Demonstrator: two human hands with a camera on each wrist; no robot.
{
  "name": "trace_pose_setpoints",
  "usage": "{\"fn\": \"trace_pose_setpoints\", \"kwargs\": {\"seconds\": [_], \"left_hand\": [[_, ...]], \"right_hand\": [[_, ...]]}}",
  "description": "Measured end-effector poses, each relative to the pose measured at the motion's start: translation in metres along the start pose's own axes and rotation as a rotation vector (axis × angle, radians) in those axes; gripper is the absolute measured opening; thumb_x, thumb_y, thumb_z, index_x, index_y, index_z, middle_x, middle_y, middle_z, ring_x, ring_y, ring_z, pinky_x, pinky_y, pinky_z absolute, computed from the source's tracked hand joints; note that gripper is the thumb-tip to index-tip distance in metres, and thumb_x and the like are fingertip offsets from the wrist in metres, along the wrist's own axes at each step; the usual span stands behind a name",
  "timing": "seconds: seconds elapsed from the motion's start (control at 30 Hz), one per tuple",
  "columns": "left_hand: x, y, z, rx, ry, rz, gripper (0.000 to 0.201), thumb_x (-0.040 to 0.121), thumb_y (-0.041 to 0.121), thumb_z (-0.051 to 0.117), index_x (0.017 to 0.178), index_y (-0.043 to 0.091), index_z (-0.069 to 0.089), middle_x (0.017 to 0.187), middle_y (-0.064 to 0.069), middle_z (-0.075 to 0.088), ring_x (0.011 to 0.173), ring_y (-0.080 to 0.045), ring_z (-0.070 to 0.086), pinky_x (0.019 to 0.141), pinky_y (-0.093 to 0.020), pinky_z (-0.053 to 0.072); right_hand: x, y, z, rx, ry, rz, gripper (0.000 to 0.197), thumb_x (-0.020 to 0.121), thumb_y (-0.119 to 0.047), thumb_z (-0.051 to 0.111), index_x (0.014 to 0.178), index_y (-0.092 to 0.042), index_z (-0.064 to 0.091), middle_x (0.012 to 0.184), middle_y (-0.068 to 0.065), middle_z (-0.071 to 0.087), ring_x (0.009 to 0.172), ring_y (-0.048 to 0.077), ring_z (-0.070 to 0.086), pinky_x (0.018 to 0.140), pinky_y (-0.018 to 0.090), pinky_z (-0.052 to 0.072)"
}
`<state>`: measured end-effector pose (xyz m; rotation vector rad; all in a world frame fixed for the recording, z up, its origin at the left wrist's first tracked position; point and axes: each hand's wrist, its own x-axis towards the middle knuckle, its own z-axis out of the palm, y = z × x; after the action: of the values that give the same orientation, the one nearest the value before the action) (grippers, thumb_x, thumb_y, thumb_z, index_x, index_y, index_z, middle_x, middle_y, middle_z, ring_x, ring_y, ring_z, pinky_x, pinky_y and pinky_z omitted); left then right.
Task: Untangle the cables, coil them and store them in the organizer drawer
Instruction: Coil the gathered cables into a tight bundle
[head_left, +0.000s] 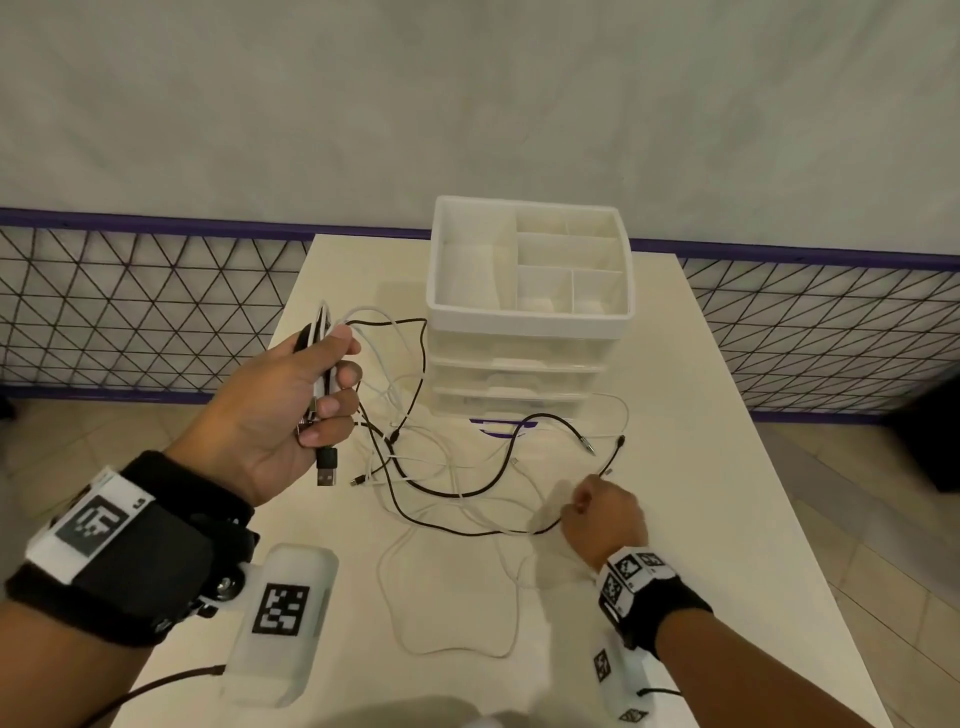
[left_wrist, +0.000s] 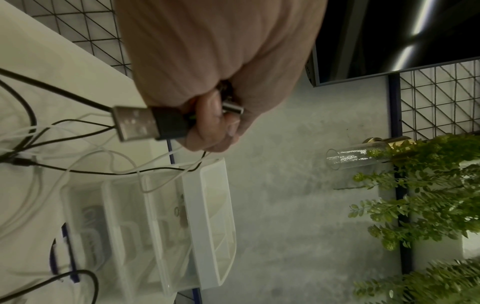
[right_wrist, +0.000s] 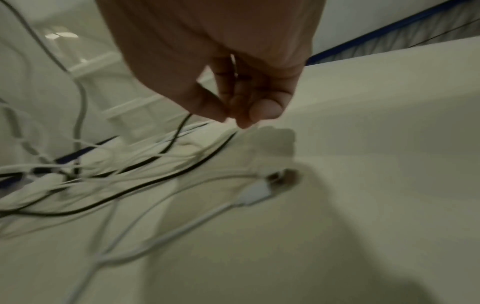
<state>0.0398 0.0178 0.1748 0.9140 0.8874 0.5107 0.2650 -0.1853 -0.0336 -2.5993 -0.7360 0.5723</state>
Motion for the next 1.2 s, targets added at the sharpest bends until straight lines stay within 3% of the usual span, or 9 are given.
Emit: {"fn": "trace_pose_setpoints", "kwargs": {"seconds": [0.17,0.3,0.4,0.7,0.8,0.87,1.0,1.1,1.2], "left_hand": [[0.002,-0.005,0.007,0.006,0.001,-0.007,0.018,0.099,0.028,0.055,0.09,0.014,0.054,0.064,0.001,0.047,0.04,-0.007,0.033,0.029,-0.016,0.022],[0.003,-0.011,0.012,0.031,0.011,-0.019,0.018,0.099,0.029,0.057,0.09,0.013,0.055,0.063,0.001,0.048,0.04,-0.007,0.033,0.03,-0.016,0.021],[0.003,-0.017,0.014,0.056,0.012,-0.034,0.018,0.098,0.029,0.058,0.092,0.013,0.055,0.064,0.001,0.048,0.041,-0.008,0.032,0.03,-0.017,0.021],[0.0,-0.025,0.009,0.077,0.031,-0.06,0.015,0.1,0.025,0.056,0.097,0.011,0.055,0.065,0.0,0.048,0.041,-0.007,0.032,0.032,-0.017,0.019],[0.0,-0.017,-0.001,0.084,0.023,-0.065,0.017,0.1,0.025,0.055,0.093,0.01,0.054,0.064,0.001,0.047,0.04,-0.006,0.033,0.03,-0.016,0.02],[0.0,-0.008,-0.006,0.076,0.0,-0.071,0.019,0.1,0.026,0.054,0.089,0.01,0.053,0.065,0.001,0.047,0.039,-0.005,0.033,0.028,-0.016,0.021],[-0.001,0.012,-0.003,0.094,-0.068,-0.037,0.021,0.1,0.025,0.052,0.088,0.009,0.052,0.068,-0.001,0.052,0.04,-0.004,0.034,0.027,-0.015,0.023],[-0.003,0.017,0.019,0.227,-0.105,0.055,0.019,0.099,0.025,0.055,0.091,0.008,0.058,0.079,-0.007,0.066,0.043,-0.006,0.034,0.03,-0.016,0.023],[-0.007,0.01,0.044,0.461,-0.149,0.11,0.016,0.1,0.026,0.056,0.094,0.013,0.064,0.074,-0.003,0.07,0.043,-0.007,0.033,0.032,-0.016,0.023]], "right_hand": [[0.016,0.023,0.002,0.013,0.004,0.166,0.036,0.093,-0.031,0.056,0.128,-0.025,0.061,0.121,0.014,0.063,0.113,0.035,0.06,0.091,0.036,0.048],[0.024,0.02,0.006,0.082,0.033,0.262,0.027,0.091,-0.036,0.056,0.112,-0.022,0.064,0.115,0.013,0.066,0.101,0.034,0.06,0.083,0.035,0.046],[0.033,0.01,0.004,0.185,0.04,0.367,0.037,0.09,-0.038,0.056,0.121,-0.017,0.058,0.12,0.014,0.064,0.107,0.035,0.06,0.089,0.037,0.047],[0.05,0.001,0.004,0.182,0.001,0.365,0.028,0.092,-0.02,0.059,0.11,0.0,0.067,0.115,0.019,0.07,0.107,0.037,0.066,0.081,0.032,0.049],[0.053,0.007,-0.021,0.4,0.088,0.363,0.03,0.092,-0.026,0.064,0.11,-0.004,0.072,0.098,0.017,0.075,0.086,0.035,0.071,0.087,0.042,0.059],[0.05,-0.004,-0.056,0.685,0.231,0.335,0.028,0.09,-0.033,0.068,0.108,-0.012,0.073,0.076,0.01,0.071,0.057,0.028,0.064,0.075,0.05,0.062],[0.018,-0.072,-0.145,0.854,0.226,-0.101,0.021,0.098,-0.027,0.059,0.11,-0.019,0.075,0.05,-0.015,0.049,0.049,0.013,0.038,0.049,0.028,0.04],[-0.025,-0.135,-0.179,0.633,-0.051,-0.573,0.02,0.1,-0.014,0.057,0.109,-0.012,0.075,0.058,-0.025,0.062,0.055,-0.006,0.055,0.057,0.01,0.039],[-0.054,-0.178,-0.169,0.285,-0.13,-0.812,0.007,0.088,-0.023,0.073,0.091,-0.022,0.08,0.081,-0.015,0.071,0.075,-0.001,0.065,0.073,0.015,0.048]]}}
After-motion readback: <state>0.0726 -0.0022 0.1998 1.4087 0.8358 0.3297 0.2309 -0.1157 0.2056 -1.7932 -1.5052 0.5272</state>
